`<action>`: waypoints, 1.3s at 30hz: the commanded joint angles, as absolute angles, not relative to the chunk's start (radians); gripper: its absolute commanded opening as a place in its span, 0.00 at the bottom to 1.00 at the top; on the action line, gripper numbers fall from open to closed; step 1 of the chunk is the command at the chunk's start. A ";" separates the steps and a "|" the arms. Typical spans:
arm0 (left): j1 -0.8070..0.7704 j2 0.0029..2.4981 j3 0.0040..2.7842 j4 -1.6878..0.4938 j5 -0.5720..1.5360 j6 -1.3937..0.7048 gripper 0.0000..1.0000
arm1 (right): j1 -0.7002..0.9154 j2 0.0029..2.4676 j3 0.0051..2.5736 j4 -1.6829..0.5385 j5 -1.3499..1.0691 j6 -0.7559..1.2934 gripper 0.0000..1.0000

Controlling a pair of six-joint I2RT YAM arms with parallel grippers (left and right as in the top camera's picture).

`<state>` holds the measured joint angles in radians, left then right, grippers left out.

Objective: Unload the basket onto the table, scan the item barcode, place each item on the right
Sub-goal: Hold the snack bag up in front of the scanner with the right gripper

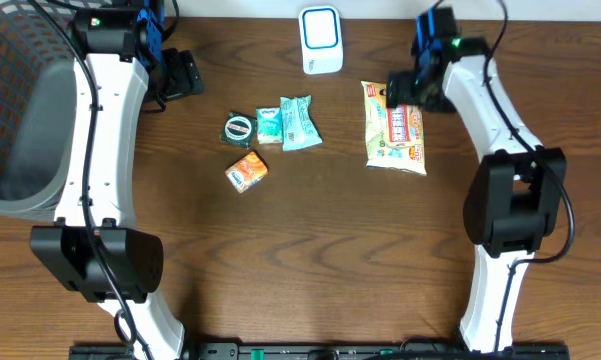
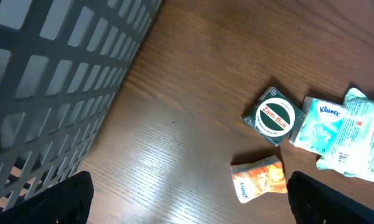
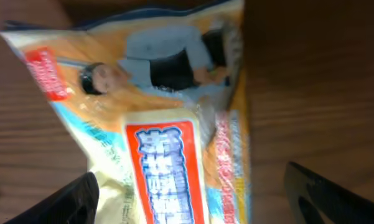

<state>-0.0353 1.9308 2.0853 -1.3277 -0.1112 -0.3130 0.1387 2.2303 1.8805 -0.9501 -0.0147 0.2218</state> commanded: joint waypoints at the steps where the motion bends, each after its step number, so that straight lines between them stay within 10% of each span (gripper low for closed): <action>1: -0.034 1.941 2.080 -1.331 -0.123 -0.305 0.97 | 0.166 2.232 1.777 -0.887 -0.044 0.212 0.89; 3: -0.034 1.941 2.080 -1.331 -0.123 -0.305 0.97 | 0.172 2.232 1.721 -0.844 -0.043 0.212 0.88; 11: -0.034 1.941 2.080 -1.331 -0.123 -0.305 0.98 | 0.188 2.232 1.700 -0.805 -0.026 0.247 0.01; 24: -0.034 1.941 2.080 -1.331 -0.123 -0.305 0.98 | 0.225 2.231 2.085 -0.739 -0.115 0.300 0.01; 39: -0.034 1.941 2.080 -1.331 -0.123 -0.305 0.98 | 0.345 2.387 2.120 0.039 0.054 0.299 0.01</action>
<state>-0.0353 1.9308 2.0853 -1.3277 -0.1116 -0.3130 0.3435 2.3154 2.1101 -0.0055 -0.0040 0.2852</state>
